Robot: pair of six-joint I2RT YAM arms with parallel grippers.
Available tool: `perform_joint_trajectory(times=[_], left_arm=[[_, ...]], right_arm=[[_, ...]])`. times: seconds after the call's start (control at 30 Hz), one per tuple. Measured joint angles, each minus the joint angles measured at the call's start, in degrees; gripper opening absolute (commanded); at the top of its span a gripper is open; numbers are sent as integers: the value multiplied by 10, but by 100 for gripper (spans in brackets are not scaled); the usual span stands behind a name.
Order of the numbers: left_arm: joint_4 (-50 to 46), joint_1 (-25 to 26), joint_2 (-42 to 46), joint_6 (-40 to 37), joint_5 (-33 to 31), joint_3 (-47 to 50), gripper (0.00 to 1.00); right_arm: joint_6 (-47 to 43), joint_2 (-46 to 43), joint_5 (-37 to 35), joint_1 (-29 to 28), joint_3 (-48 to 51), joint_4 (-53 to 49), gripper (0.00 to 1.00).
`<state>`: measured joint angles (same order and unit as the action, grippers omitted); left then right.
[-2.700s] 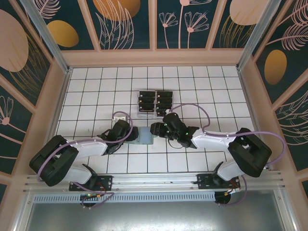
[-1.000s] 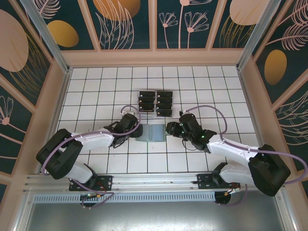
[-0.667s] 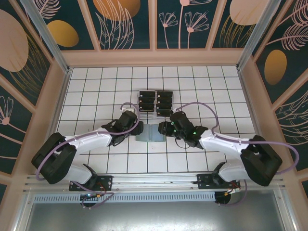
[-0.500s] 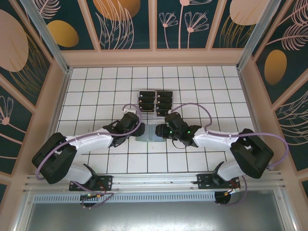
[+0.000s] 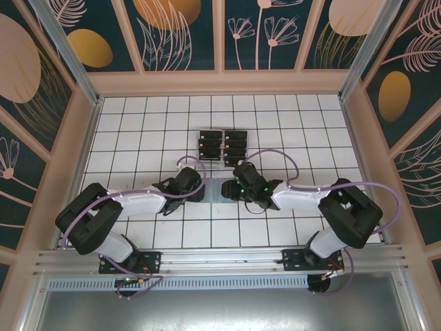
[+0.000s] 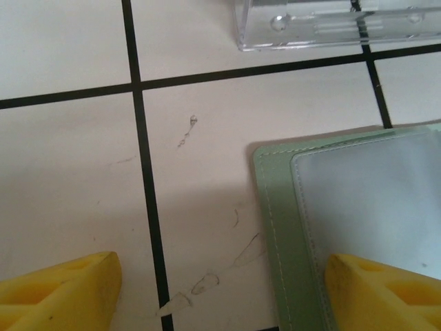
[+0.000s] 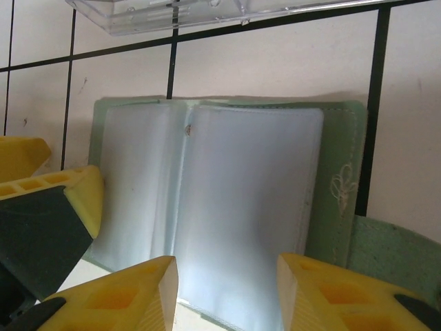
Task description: Put the credit cards into the card holder
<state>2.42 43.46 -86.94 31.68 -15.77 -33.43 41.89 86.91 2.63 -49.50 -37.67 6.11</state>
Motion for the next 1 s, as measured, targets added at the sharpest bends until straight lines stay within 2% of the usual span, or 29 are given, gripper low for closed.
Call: perform_joint_trajectory(times=[1.0], left_arm=[[47,1,-9,5,-8,16,77]], right_arm=[[1,16,2,4,5,14,44]])
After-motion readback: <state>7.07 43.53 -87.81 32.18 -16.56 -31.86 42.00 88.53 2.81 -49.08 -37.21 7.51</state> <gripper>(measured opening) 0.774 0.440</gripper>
